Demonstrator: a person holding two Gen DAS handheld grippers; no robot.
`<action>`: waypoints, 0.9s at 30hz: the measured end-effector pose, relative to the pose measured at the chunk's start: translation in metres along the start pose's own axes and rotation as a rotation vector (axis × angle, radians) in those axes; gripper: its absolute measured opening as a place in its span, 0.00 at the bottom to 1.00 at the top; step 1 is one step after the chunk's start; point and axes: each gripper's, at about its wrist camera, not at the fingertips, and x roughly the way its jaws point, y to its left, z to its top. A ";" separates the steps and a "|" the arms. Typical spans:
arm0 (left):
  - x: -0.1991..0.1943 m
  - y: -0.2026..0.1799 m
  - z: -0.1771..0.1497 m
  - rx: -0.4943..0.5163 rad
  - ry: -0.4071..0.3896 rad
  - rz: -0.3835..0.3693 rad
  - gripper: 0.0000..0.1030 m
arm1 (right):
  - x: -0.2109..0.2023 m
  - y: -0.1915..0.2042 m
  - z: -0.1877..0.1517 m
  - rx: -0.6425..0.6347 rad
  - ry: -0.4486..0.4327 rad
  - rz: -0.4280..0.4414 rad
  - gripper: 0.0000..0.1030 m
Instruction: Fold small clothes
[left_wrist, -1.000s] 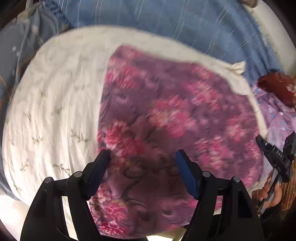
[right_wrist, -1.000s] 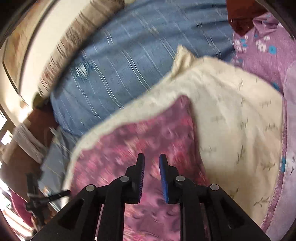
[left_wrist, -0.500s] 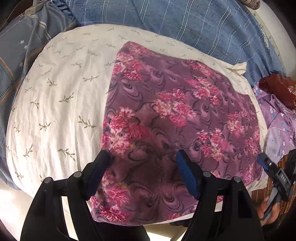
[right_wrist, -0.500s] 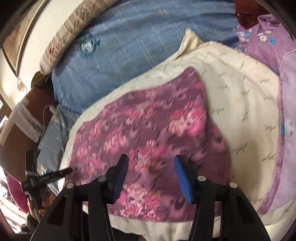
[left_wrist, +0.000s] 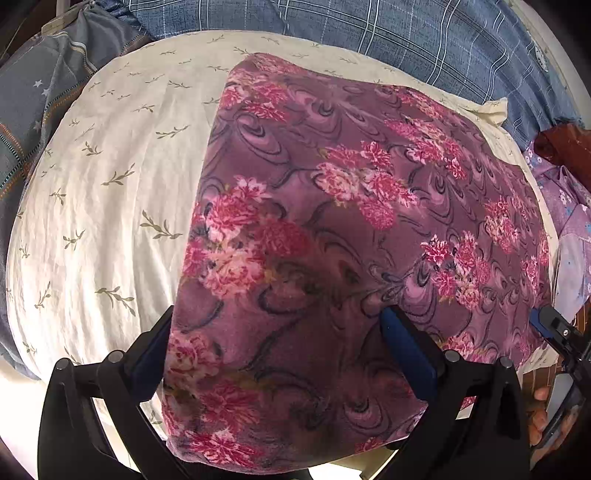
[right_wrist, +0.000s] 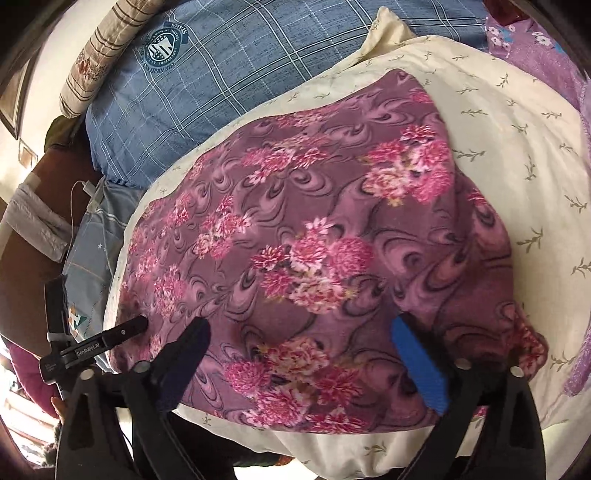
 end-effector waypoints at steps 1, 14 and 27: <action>0.000 0.000 0.001 -0.004 0.002 -0.005 1.00 | 0.000 0.001 -0.001 0.005 -0.008 -0.010 1.00; -0.019 0.016 -0.021 0.040 -0.045 -0.072 1.00 | -0.006 -0.008 -0.012 0.042 -0.047 0.052 1.00; -0.070 0.127 -0.049 -0.316 -0.017 -0.363 1.00 | -0.030 0.041 -0.014 -0.143 -0.161 -0.017 0.99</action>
